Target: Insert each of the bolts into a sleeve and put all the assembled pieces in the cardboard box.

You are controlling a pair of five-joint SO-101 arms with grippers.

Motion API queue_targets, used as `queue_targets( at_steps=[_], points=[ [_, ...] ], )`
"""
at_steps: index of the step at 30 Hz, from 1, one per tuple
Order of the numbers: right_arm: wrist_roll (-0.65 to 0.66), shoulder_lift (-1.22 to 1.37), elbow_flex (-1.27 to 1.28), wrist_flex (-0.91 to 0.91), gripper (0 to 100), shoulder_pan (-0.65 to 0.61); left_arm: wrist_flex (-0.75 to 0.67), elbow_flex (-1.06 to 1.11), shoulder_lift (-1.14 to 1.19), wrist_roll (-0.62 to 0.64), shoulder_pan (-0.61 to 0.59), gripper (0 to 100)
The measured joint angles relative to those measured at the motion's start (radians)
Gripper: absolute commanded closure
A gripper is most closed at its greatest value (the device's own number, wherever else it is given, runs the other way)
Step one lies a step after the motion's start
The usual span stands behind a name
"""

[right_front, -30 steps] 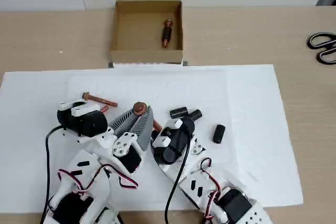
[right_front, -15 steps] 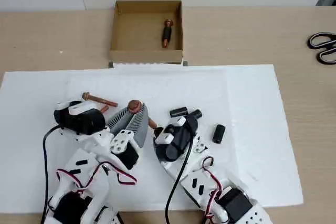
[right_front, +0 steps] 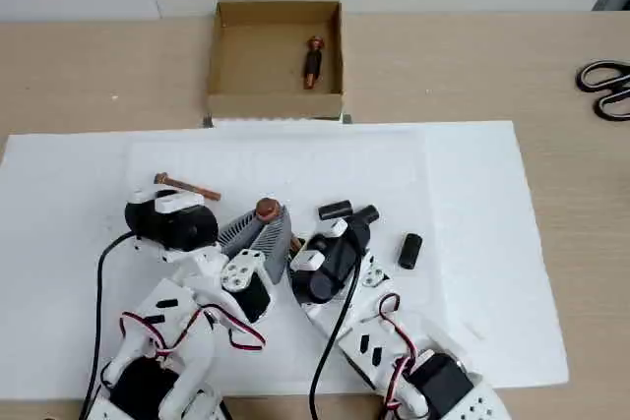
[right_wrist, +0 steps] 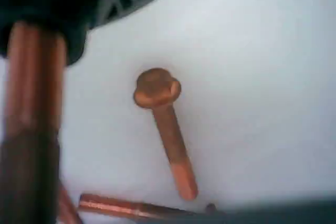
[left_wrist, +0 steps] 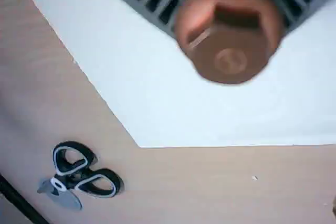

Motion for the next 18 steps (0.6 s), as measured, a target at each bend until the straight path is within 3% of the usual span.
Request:
queue_targets(
  at_steps=[7, 18],
  points=[
    [0.000, 0.000, -0.002, 0.000, 99.6, 0.000, 0.005, 0.011, -0.006, 0.000, 0.002, 99],
    [0.061, 0.003, -0.032, 0.000, 99.6, -0.003, 0.127, 0.048, -0.011, -0.048, 0.087, 99]
  ],
)
